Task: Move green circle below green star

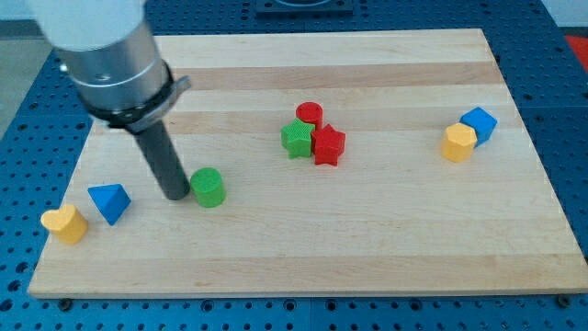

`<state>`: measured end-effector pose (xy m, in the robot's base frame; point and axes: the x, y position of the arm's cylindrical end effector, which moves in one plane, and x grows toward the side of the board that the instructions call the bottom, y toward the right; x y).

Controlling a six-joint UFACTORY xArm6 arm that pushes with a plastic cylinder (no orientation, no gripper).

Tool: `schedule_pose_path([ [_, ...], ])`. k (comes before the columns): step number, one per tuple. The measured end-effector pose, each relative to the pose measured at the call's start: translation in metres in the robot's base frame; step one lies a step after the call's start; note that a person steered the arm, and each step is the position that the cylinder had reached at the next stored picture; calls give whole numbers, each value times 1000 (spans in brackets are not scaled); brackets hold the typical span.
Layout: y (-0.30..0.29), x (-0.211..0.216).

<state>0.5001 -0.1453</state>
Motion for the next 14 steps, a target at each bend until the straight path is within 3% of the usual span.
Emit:
schedule_pose_path([
  [3,103,-2],
  [5,68,46],
  [6,85,55],
  [10,110,13],
  [12,115,48],
  [14,121,25],
])
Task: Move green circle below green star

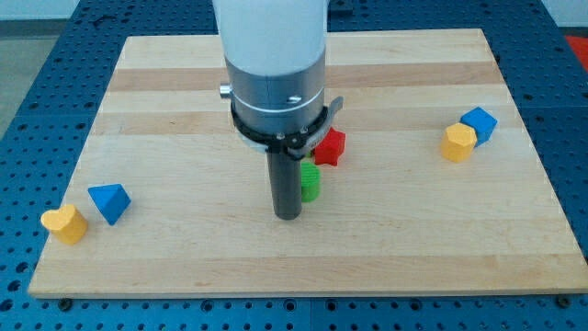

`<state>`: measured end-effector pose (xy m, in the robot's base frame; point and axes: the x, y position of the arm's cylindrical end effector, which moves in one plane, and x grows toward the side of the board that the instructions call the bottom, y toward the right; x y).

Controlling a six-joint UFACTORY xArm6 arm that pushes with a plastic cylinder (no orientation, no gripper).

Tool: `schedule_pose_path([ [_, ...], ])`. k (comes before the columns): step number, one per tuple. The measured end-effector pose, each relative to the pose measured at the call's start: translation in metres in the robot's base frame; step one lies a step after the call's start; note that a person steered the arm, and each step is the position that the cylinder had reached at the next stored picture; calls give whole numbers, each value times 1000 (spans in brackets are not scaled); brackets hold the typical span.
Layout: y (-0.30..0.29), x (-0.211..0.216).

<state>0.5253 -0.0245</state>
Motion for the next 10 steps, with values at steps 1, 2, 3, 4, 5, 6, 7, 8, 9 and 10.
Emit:
schedule_pose_path([
  [1,0,-22],
  [2,0,-35],
  [3,0,-29],
  [4,8,-13],
  [5,31,-9],
  [6,52,-9],
  [7,53,-15],
  [8,38,-21],
  [9,25,-27],
  [10,18,-32],
])
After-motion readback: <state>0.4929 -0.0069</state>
